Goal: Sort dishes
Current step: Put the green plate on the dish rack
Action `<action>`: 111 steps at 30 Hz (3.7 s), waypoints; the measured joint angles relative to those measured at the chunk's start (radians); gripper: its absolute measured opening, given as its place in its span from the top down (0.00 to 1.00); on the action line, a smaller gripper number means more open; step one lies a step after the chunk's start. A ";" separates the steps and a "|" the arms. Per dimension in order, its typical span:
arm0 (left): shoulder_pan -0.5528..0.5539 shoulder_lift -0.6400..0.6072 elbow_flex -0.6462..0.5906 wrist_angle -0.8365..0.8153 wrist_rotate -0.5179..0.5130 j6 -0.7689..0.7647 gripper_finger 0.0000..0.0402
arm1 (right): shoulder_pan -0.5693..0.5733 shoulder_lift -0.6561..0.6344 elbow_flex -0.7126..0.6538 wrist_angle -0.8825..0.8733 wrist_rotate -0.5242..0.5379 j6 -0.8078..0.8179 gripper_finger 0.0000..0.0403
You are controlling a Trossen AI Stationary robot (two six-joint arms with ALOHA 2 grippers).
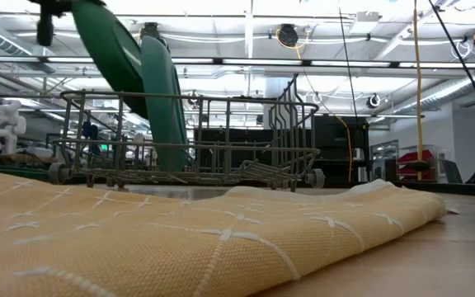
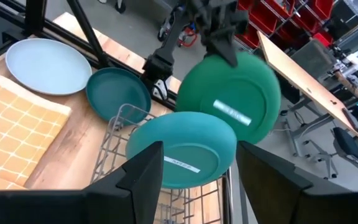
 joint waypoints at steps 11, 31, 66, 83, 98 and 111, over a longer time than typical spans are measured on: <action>-0.009 0.134 -0.088 0.096 -0.041 -0.129 0.95 | 0.001 0.000 0.000 -0.008 0.000 0.003 0.52; -0.121 0.344 -0.087 0.152 -0.210 -0.280 0.95 | 0.001 0.000 0.000 -0.010 0.000 -0.036 0.52; -0.184 0.481 -0.085 0.265 -0.330 -0.381 0.92 | 0.001 0.039 -0.002 -0.006 -0.004 -0.075 0.52; -0.184 0.462 -0.084 0.275 -0.323 -0.281 0.62 | 0.000 0.039 -0.001 0.046 -0.004 -0.095 0.52; -0.146 0.362 -0.084 0.277 -0.315 -0.139 0.59 | 0.000 0.039 0.000 0.084 -0.004 -0.088 0.52; -0.012 0.472 -0.084 0.370 -0.351 -0.084 0.59 | -0.002 0.093 0.000 0.115 -0.003 -0.092 0.52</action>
